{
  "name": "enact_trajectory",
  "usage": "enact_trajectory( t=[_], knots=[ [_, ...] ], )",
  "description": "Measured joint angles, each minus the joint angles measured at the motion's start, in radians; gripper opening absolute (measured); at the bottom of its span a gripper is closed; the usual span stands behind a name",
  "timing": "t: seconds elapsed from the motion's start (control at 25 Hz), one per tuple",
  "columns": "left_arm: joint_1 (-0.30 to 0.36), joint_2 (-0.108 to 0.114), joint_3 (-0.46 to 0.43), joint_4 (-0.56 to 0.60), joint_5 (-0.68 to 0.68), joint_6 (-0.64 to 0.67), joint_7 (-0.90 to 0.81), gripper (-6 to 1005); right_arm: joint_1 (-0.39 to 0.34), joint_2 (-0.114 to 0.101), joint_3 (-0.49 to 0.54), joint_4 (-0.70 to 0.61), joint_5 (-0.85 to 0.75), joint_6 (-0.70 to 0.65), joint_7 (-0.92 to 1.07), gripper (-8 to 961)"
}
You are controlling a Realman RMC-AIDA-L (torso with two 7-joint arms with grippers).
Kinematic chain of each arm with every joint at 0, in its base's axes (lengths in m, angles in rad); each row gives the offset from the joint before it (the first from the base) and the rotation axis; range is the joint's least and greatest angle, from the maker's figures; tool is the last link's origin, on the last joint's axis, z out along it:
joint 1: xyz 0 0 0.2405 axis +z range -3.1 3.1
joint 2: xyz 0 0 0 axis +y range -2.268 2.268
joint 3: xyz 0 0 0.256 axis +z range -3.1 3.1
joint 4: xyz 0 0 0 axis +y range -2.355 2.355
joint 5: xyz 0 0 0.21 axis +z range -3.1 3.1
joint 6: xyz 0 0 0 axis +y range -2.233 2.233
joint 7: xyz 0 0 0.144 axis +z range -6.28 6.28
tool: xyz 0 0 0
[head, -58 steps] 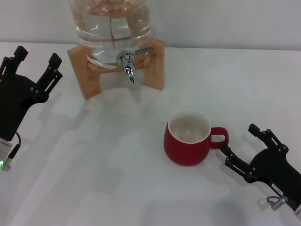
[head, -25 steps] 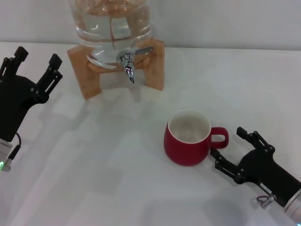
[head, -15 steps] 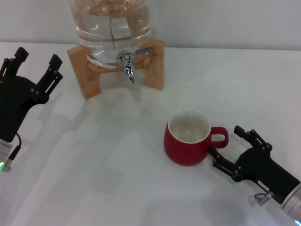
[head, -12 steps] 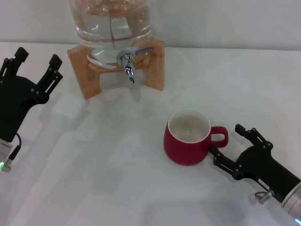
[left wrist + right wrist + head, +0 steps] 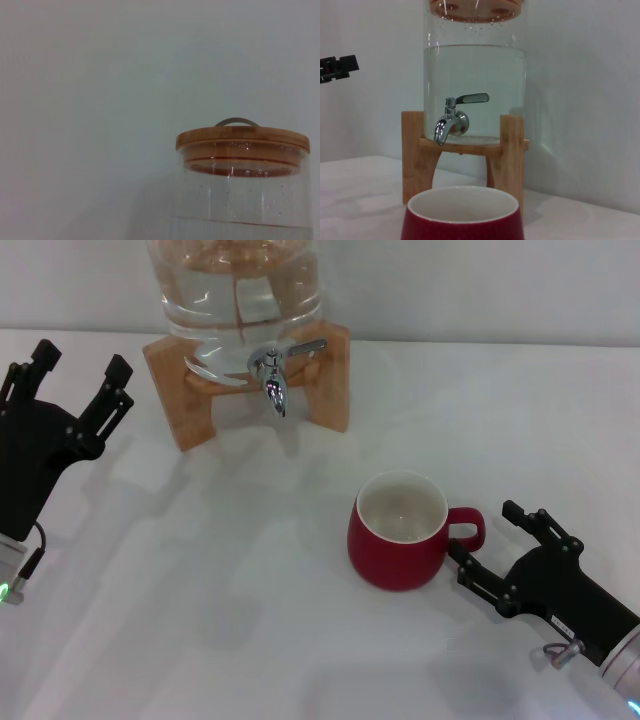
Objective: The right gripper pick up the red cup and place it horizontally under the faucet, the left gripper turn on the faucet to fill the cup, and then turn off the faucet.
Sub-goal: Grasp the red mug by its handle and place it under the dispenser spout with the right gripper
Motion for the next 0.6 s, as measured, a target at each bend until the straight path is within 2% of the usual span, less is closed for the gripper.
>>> enact_trajectory(
  t=[0.6],
  knots=[
    [0.0, 0.001, -0.001, 0.0, 0.0, 0.0, 0.0, 875, 0.003, 0.0, 0.032, 0.012, 0.012, 0.026, 0.0, 822]
  ],
)
